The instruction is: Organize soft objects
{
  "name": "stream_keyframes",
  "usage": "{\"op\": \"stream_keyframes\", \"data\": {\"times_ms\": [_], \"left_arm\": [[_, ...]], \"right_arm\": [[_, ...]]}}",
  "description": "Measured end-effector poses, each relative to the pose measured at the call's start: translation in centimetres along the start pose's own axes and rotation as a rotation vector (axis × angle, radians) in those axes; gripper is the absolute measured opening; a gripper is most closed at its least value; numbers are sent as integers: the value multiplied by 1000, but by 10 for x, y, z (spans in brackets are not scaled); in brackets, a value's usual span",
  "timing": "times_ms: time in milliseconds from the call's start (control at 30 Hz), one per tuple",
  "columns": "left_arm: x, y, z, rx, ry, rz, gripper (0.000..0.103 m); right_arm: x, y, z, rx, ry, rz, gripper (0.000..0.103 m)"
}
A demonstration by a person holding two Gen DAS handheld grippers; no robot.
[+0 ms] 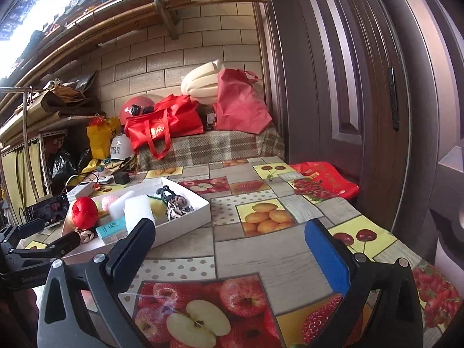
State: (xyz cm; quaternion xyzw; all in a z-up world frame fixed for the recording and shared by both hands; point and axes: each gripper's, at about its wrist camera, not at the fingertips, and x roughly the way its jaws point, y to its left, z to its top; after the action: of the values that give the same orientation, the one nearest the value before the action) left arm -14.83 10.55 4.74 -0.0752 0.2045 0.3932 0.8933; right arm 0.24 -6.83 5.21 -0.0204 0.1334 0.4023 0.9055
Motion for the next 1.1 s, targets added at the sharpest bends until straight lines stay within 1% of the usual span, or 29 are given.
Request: {"op": "stream_keyframes", "data": {"times_ms": [67,133,200,333,433,600,900,1100], "left_arm": [[2,-3,-1,22,16,-9,103],[5,-7,-1,39,34,15,103],[7,-9,-2,52,42,35,103],[2,-13,-2,74,21,51,103],[1,-15,-2,86,13,80,103],[2,-13,-2,77,19,72,103],[3,-13,-2,73,25,70,103],[3,-14,-2,72,24,67,103]], "right_arm": [[-1,-6,0,30,3,13,103],[-2,-9,-1,45,3,22,103],[-4,-9,-2,48,-6,10,103],[-9,-8,-2,41,-36,6,103],[-9,-5,-1,22,-38,0,103],[-6,-6,-1,25,-24,6,103],[-6,-23,-1,113,-16,24,103],[-6,-23,0,113,-16,12,103]]}}
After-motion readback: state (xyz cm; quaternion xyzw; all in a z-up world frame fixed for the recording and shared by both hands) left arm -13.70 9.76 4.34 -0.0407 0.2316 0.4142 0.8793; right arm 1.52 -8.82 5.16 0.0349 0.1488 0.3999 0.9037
